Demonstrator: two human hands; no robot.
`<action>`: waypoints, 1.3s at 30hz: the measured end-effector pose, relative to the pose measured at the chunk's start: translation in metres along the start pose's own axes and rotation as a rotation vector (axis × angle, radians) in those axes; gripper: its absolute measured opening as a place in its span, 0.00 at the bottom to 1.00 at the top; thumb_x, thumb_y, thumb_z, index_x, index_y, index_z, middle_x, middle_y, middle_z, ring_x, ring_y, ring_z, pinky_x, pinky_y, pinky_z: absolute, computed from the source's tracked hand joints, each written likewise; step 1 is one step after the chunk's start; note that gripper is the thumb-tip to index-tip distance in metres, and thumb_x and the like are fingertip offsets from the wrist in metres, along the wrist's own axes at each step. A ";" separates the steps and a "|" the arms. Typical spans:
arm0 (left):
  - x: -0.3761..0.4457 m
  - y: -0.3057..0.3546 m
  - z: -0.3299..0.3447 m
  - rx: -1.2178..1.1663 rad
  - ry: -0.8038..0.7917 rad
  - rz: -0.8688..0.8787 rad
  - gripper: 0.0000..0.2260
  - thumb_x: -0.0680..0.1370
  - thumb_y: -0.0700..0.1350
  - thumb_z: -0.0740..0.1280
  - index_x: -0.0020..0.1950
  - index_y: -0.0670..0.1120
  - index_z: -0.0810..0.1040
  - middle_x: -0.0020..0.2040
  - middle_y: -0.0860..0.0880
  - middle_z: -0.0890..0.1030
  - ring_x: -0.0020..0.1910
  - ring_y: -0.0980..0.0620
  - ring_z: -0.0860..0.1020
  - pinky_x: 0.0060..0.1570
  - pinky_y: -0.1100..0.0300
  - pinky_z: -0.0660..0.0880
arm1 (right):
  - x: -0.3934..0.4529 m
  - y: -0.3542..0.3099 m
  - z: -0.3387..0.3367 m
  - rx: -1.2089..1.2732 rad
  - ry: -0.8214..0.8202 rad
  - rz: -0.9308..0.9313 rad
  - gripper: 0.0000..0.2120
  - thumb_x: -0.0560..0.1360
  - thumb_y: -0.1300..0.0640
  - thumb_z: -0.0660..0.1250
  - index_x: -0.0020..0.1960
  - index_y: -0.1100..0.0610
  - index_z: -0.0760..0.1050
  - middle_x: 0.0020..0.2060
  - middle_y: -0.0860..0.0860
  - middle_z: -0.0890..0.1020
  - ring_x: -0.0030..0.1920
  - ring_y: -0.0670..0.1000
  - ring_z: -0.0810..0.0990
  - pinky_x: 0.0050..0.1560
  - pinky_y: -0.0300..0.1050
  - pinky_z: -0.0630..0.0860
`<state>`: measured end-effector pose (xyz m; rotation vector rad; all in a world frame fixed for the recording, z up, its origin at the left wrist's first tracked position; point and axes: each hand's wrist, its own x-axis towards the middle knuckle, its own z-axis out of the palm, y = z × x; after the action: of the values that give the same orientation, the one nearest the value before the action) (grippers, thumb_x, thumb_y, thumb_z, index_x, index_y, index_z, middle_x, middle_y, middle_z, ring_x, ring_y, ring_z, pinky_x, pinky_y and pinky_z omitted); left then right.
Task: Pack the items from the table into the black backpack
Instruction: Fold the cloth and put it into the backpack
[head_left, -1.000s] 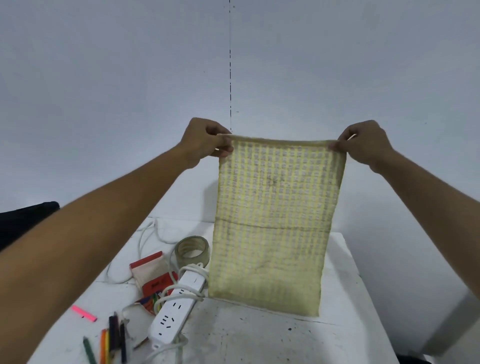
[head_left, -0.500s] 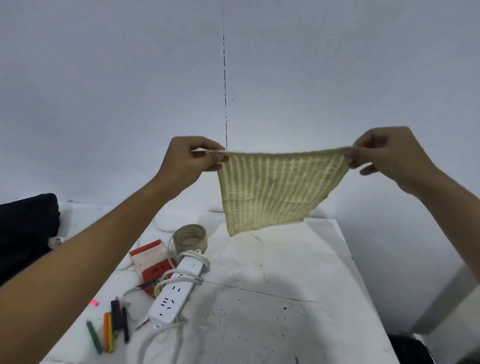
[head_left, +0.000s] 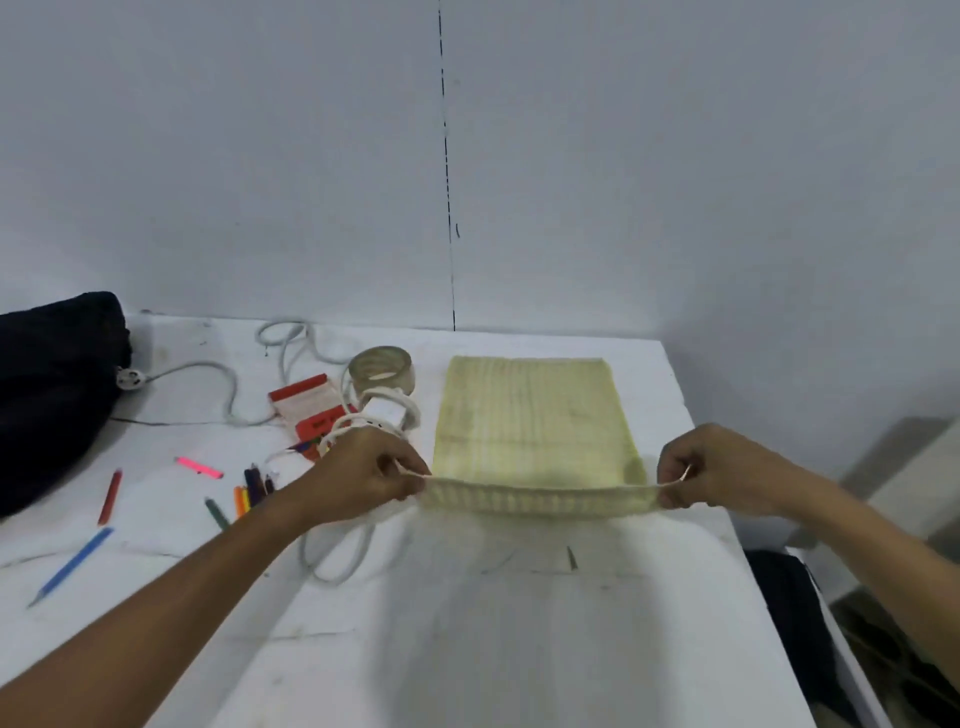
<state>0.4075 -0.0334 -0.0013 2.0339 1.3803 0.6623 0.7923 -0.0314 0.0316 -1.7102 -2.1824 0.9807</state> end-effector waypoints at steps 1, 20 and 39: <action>-0.004 -0.002 0.005 0.077 -0.042 0.028 0.09 0.71 0.39 0.75 0.40 0.55 0.83 0.32 0.64 0.81 0.34 0.59 0.80 0.35 0.70 0.72 | -0.001 0.005 0.008 -0.037 -0.033 0.007 0.08 0.66 0.61 0.76 0.32 0.55 0.78 0.27 0.46 0.79 0.28 0.41 0.74 0.32 0.33 0.69; -0.043 0.026 0.001 -0.105 -0.725 -0.193 0.05 0.76 0.35 0.68 0.43 0.43 0.80 0.40 0.41 0.84 0.41 0.46 0.83 0.45 0.56 0.79 | -0.054 -0.015 0.030 -0.096 -0.690 0.079 0.09 0.67 0.63 0.73 0.33 0.53 0.77 0.27 0.44 0.80 0.28 0.40 0.73 0.31 0.35 0.64; 0.085 -0.010 -0.002 0.534 -0.009 -0.118 0.11 0.75 0.38 0.62 0.52 0.45 0.83 0.48 0.49 0.83 0.49 0.49 0.80 0.43 0.61 0.72 | 0.080 0.003 -0.010 0.272 0.070 0.245 0.04 0.70 0.68 0.71 0.42 0.63 0.77 0.32 0.57 0.81 0.26 0.49 0.77 0.25 0.37 0.59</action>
<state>0.4287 0.0497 -0.0008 2.3187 1.7993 0.2438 0.7747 0.0465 0.0185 -1.8738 -1.7319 1.1930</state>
